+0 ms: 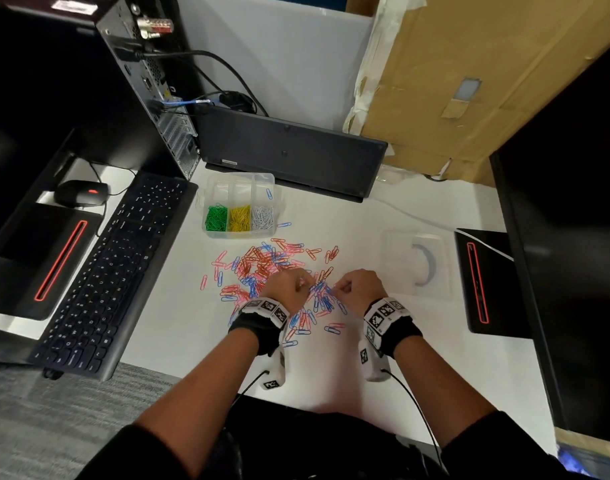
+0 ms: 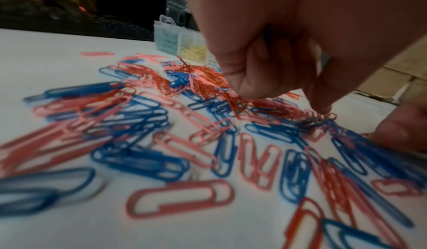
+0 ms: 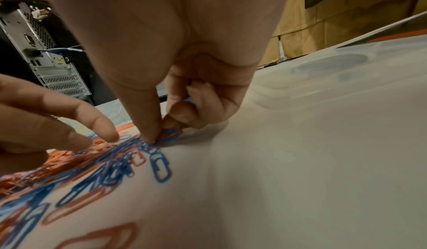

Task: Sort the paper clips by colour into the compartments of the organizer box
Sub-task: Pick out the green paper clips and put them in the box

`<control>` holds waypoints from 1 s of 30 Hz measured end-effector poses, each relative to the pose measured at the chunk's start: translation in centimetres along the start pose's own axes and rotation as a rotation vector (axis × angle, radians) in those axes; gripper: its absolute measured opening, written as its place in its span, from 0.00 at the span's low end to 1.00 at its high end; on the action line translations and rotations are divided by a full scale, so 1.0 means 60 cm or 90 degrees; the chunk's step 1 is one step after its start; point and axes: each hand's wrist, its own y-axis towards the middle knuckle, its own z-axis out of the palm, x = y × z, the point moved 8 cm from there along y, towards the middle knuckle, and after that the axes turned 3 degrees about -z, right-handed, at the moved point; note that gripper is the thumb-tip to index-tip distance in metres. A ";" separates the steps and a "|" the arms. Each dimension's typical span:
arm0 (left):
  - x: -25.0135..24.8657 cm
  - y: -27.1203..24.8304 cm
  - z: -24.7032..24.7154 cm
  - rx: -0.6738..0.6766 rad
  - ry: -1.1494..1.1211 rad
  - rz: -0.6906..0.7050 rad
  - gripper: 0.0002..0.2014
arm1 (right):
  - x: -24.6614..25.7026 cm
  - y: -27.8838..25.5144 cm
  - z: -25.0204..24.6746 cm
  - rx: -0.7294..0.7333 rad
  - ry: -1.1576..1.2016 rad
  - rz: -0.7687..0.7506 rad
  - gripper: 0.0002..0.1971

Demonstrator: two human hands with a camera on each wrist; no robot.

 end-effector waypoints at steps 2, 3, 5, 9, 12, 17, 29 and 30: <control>-0.008 0.003 0.005 0.025 0.056 0.040 0.10 | -0.009 -0.001 -0.005 -0.002 0.028 -0.009 0.06; -0.017 0.003 0.007 0.036 0.083 0.062 0.11 | -0.016 -0.003 -0.010 -0.009 0.055 -0.011 0.06; -0.038 0.007 0.018 0.052 0.146 0.119 0.13 | -0.030 -0.010 -0.020 -0.017 0.135 0.005 0.06; -0.062 0.022 0.041 0.072 0.292 0.168 0.14 | -0.048 -0.035 0.001 0.079 0.590 0.127 0.09; -0.070 0.030 0.045 0.077 0.307 0.162 0.11 | -0.047 -0.055 0.016 0.127 0.817 0.180 0.07; -0.063 0.048 0.046 0.083 0.315 0.130 0.08 | -0.062 -0.062 0.015 0.086 0.670 0.171 0.06; -0.026 0.054 0.034 0.089 0.242 0.071 0.08 | -0.046 -0.046 0.019 -0.018 0.078 0.049 0.03; -0.022 0.052 0.026 0.068 0.205 0.067 0.09 | -0.043 -0.044 0.021 -0.012 0.079 0.036 0.03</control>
